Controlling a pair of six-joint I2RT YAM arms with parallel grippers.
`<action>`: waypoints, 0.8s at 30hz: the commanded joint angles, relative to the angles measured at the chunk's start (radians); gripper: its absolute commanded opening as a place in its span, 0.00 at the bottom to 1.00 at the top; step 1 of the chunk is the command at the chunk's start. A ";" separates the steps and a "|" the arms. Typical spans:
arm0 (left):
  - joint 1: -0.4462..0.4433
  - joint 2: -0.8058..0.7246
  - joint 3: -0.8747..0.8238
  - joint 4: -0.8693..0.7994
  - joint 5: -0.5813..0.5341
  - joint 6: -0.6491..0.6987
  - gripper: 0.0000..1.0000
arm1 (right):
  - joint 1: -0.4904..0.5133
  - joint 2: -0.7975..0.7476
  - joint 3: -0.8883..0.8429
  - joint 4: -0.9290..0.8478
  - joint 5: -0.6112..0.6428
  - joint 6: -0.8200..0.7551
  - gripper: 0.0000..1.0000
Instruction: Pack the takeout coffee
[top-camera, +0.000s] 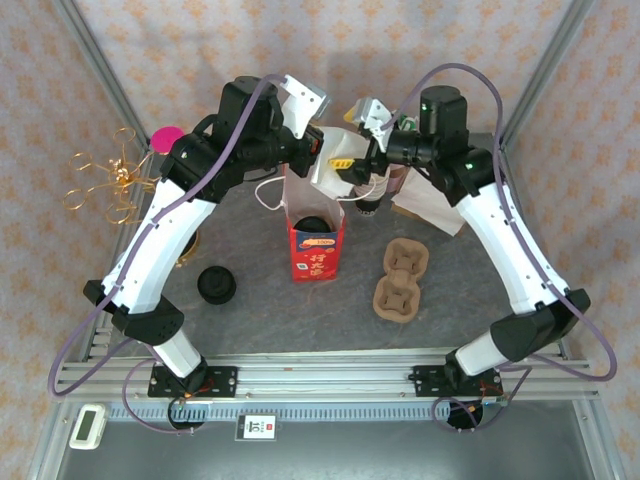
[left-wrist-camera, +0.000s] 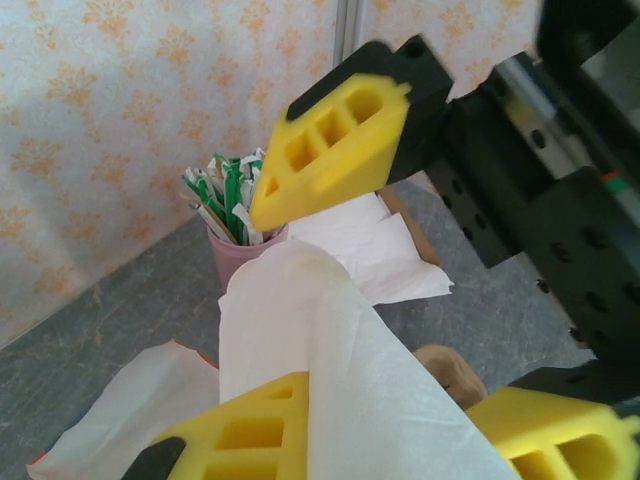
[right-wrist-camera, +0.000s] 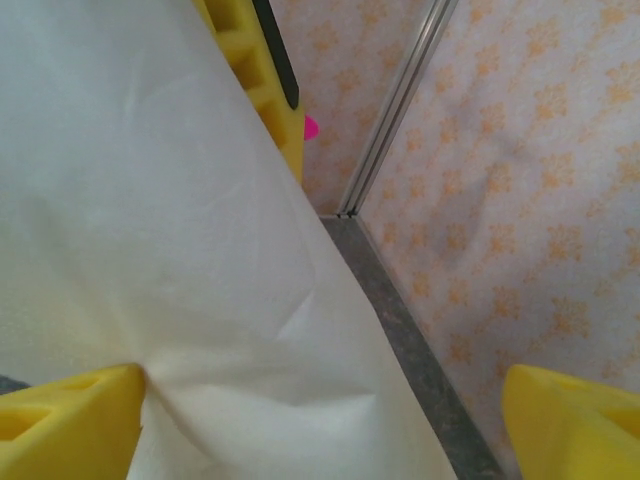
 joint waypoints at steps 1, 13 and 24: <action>0.004 -0.034 0.027 -0.023 0.028 0.016 0.00 | 0.025 0.018 0.057 -0.056 -0.032 -0.082 0.81; 0.003 -0.089 0.016 -0.004 -0.151 0.003 0.32 | 0.033 -0.038 -0.008 0.074 -0.044 0.112 0.00; 0.012 -0.349 -0.192 0.132 -0.723 -0.205 0.59 | 0.137 -0.067 -0.043 0.128 0.538 0.803 0.00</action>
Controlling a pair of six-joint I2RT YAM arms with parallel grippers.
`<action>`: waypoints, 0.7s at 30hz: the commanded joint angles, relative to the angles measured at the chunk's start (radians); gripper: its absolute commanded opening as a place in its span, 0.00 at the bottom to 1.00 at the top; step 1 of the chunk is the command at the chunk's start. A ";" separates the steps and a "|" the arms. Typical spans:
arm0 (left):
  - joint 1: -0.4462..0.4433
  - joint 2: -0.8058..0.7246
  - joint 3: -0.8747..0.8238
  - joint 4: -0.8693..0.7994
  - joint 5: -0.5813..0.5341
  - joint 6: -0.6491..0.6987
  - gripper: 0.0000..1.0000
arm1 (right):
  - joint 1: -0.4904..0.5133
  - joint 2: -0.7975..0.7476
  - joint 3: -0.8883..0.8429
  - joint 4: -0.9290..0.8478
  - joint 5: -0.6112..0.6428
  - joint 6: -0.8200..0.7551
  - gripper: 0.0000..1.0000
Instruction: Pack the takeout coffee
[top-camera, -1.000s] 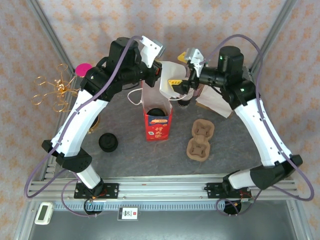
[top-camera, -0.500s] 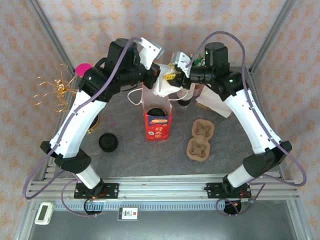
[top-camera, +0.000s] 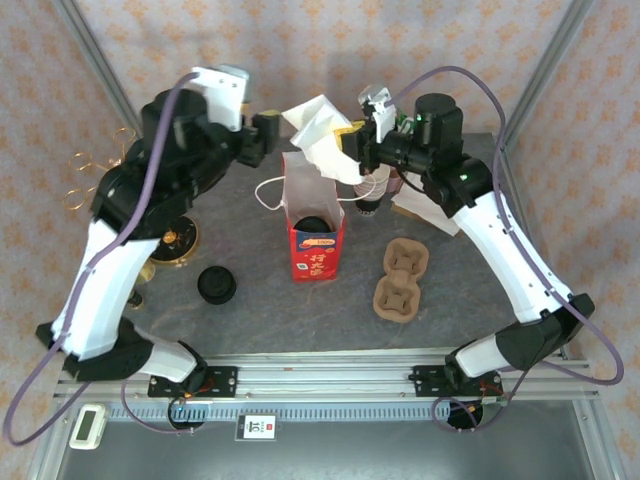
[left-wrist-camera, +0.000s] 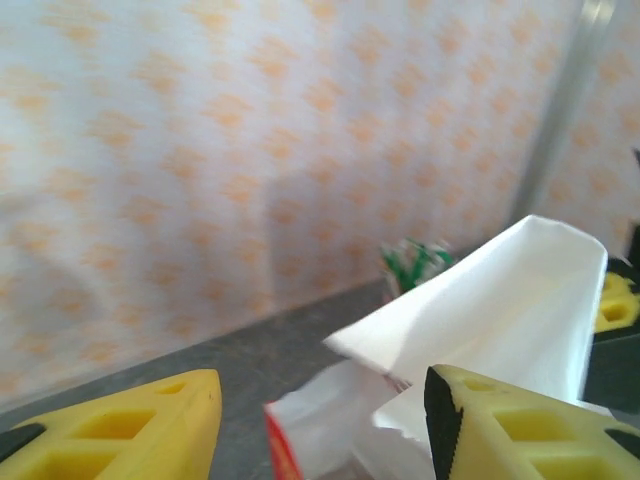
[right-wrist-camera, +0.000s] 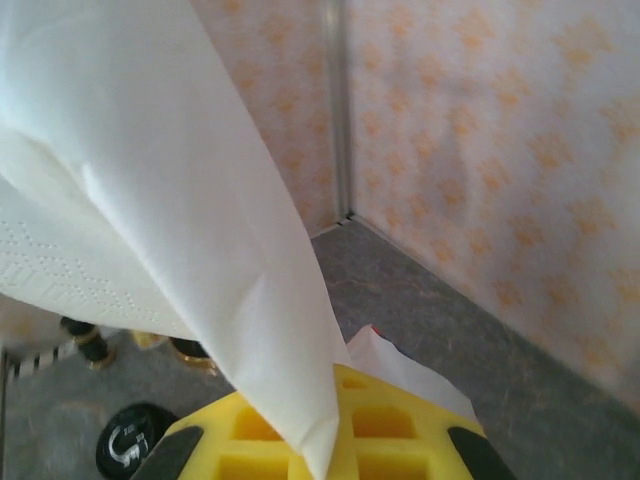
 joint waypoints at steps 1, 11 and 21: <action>0.012 -0.106 -0.113 0.061 -0.264 -0.137 0.59 | 0.090 -0.009 0.041 -0.017 0.395 0.293 0.00; 0.017 -0.285 -0.499 0.100 -0.151 -0.427 0.63 | 0.289 0.117 0.150 -0.194 0.909 0.677 0.00; 0.020 -0.318 -0.640 0.168 -0.086 -0.493 0.63 | 0.367 0.093 -0.056 -0.052 0.983 0.677 0.00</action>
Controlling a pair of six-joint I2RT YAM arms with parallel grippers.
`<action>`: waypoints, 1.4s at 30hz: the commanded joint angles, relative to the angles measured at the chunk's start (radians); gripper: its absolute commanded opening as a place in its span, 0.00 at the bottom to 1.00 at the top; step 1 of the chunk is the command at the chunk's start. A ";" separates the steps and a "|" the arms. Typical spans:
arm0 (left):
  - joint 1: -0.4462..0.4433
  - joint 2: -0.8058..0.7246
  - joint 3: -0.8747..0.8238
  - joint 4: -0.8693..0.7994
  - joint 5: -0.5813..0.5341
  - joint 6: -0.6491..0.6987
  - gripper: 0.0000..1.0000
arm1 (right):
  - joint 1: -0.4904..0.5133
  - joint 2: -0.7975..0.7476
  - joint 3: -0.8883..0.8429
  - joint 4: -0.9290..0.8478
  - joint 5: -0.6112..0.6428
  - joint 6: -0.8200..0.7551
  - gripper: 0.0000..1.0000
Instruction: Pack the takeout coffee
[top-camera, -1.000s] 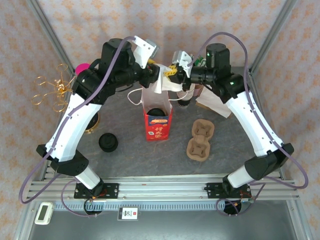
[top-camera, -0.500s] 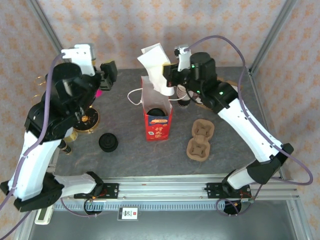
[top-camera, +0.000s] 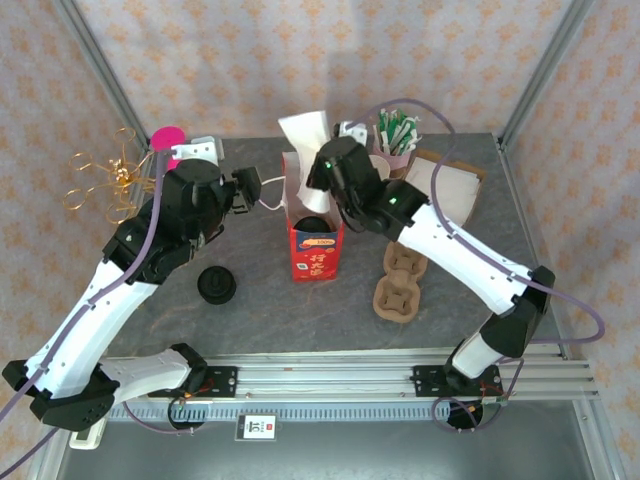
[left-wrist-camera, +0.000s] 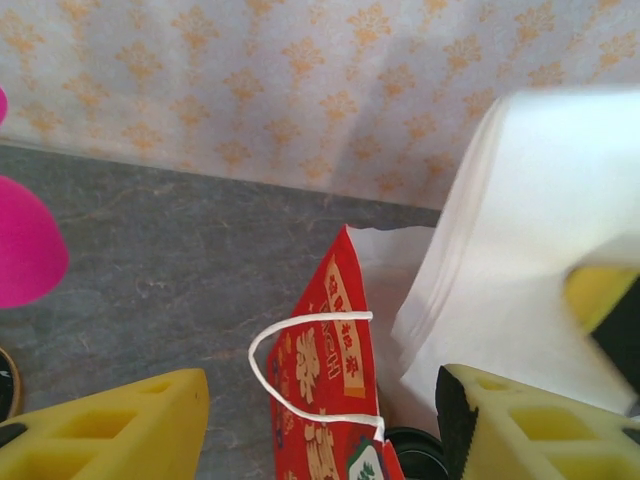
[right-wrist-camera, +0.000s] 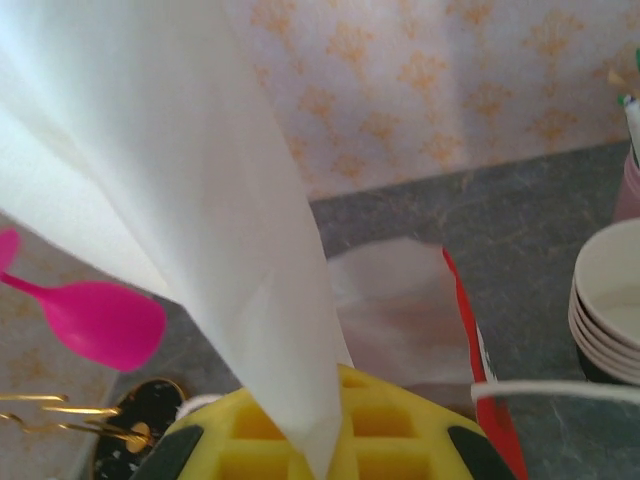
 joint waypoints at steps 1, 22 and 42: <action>0.010 -0.021 -0.009 0.065 0.027 -0.039 0.63 | 0.010 -0.037 -0.068 0.075 0.068 0.013 0.00; 0.013 0.056 0.060 0.056 0.084 -0.009 0.63 | -0.067 0.031 0.126 -0.130 -0.208 -0.052 0.62; 0.016 0.054 0.044 0.087 0.081 -0.003 0.64 | -0.090 0.335 0.500 -0.474 -0.215 -0.123 0.14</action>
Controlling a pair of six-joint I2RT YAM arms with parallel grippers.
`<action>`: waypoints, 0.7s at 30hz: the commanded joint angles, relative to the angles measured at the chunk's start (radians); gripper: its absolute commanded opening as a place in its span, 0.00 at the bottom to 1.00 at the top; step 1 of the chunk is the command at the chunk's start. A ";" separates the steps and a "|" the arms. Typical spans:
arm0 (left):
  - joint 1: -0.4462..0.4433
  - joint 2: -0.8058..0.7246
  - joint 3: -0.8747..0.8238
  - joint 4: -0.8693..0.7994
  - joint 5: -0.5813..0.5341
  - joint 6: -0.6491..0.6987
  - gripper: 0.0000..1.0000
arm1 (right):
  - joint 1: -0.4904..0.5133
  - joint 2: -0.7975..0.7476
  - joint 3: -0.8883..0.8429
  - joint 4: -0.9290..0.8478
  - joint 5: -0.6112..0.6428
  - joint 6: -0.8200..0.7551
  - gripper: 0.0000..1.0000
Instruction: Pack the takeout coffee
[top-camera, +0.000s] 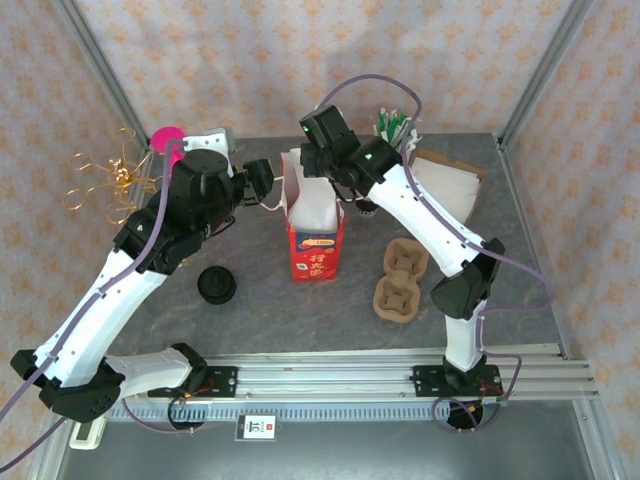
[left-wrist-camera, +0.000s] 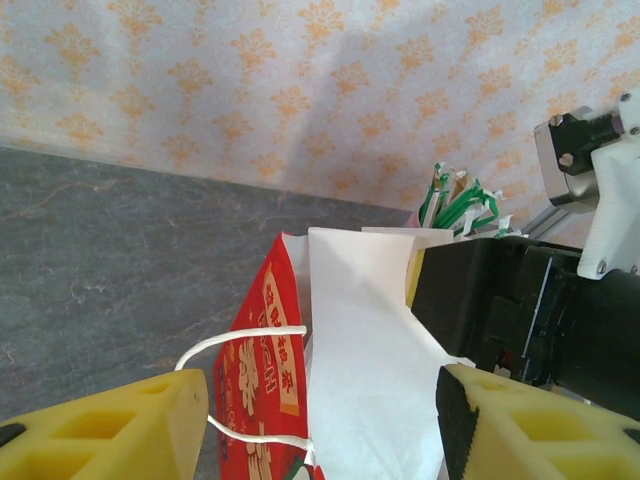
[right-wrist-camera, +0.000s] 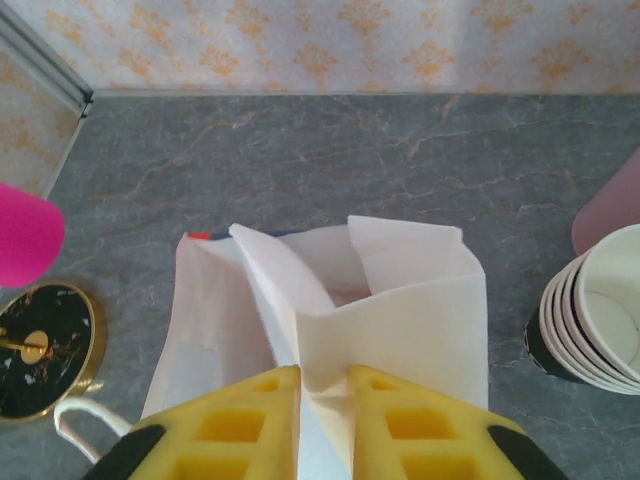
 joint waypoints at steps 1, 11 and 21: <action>0.008 -0.007 0.012 0.032 -0.003 0.017 0.64 | 0.008 -0.016 -0.045 -0.034 -0.031 0.031 0.11; 0.010 -0.012 0.002 0.031 -0.007 0.013 0.64 | 0.091 -0.072 -0.180 0.030 -0.042 0.097 0.00; 0.010 0.000 0.018 0.037 0.022 0.015 0.64 | 0.046 -0.124 -0.036 0.005 -0.022 0.089 0.41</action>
